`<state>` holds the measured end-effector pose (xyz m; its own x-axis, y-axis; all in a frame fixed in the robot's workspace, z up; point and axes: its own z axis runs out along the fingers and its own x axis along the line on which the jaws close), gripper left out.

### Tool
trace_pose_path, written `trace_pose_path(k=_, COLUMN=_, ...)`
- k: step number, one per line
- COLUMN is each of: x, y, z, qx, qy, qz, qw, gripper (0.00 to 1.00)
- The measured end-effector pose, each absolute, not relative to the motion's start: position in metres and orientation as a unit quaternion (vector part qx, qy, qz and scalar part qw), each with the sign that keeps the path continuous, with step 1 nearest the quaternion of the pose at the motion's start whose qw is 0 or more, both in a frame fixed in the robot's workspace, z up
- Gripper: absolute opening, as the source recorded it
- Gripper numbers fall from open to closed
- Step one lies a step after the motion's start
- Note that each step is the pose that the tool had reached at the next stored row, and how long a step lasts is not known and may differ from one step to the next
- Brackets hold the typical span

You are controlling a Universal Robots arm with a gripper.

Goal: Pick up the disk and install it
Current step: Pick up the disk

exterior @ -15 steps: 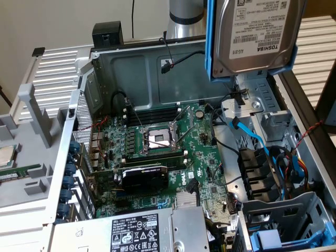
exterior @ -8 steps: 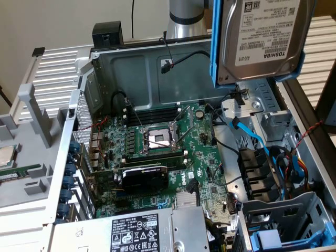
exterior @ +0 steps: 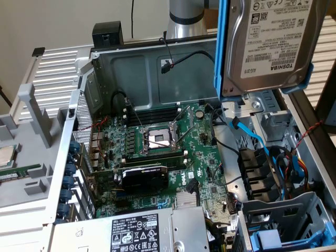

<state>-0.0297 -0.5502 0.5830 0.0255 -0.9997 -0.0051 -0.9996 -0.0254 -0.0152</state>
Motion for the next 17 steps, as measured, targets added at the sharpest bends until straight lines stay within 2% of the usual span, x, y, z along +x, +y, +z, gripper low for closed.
trace_pose_path(k=17, x=0.003, y=-0.554, z=0.584, qx=-0.715, qy=0.699, qz=-0.004, qw=0.007, gripper=0.36)
